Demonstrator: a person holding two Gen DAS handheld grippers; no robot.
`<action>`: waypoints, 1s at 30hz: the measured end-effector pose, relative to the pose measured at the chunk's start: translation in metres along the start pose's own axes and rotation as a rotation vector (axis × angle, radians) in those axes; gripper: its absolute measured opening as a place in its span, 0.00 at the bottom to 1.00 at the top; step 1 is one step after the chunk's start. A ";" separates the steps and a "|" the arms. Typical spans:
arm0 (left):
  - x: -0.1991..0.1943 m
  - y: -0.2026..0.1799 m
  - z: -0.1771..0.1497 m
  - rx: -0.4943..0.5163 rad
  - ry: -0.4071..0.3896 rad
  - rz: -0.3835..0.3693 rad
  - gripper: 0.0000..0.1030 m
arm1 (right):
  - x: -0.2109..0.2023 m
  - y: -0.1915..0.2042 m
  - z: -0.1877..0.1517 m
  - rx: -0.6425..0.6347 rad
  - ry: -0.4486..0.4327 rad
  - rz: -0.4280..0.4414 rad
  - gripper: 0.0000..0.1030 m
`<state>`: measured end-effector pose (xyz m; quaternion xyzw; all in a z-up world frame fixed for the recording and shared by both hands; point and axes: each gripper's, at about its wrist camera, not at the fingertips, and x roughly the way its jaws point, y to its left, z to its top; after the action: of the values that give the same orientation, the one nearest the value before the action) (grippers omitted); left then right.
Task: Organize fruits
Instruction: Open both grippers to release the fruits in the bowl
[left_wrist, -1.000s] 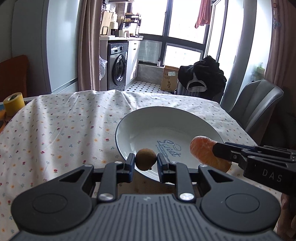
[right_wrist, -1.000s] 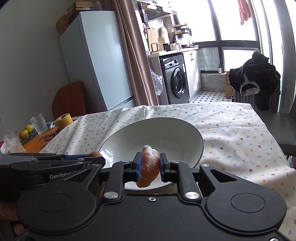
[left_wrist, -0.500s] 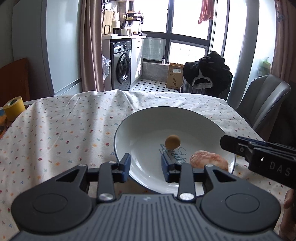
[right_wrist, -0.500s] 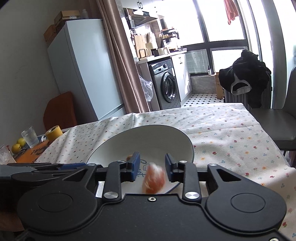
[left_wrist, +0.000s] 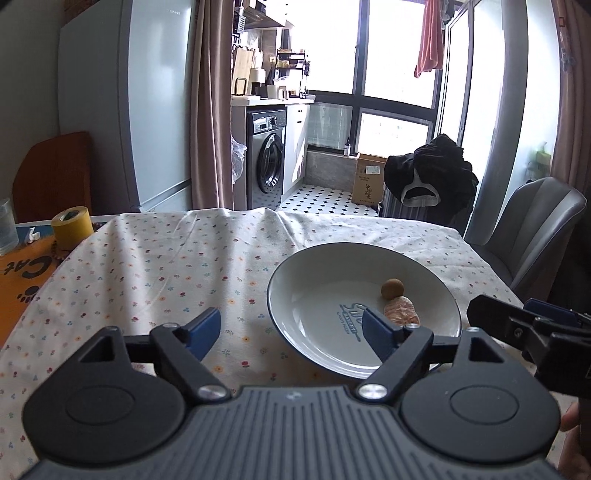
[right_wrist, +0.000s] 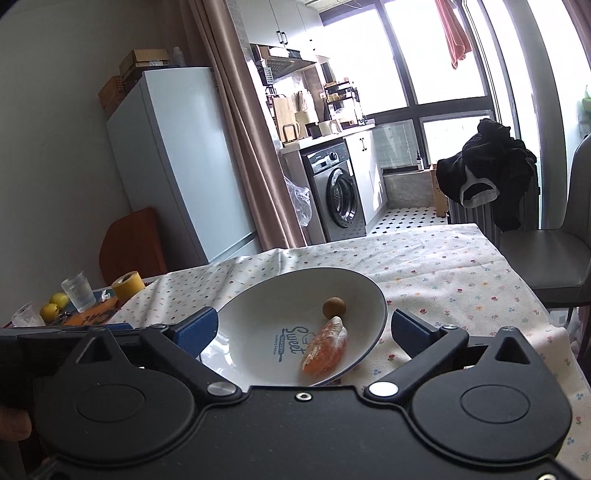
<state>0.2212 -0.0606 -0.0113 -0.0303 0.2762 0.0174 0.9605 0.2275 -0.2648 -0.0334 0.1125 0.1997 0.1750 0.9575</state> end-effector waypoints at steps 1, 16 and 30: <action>-0.004 0.001 0.001 -0.011 -0.004 -0.003 0.82 | -0.003 0.001 0.000 -0.003 -0.007 -0.006 1.00; -0.056 0.007 -0.009 0.007 -0.065 -0.037 0.88 | -0.037 0.014 -0.007 -0.046 -0.034 -0.004 1.00; -0.106 0.022 -0.021 -0.045 -0.060 -0.066 0.88 | -0.070 0.022 -0.010 -0.066 0.027 0.058 1.00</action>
<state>0.1192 -0.0418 0.0260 -0.0607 0.2459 -0.0071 0.9674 0.1570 -0.2694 -0.0116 0.0840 0.2034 0.2105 0.9525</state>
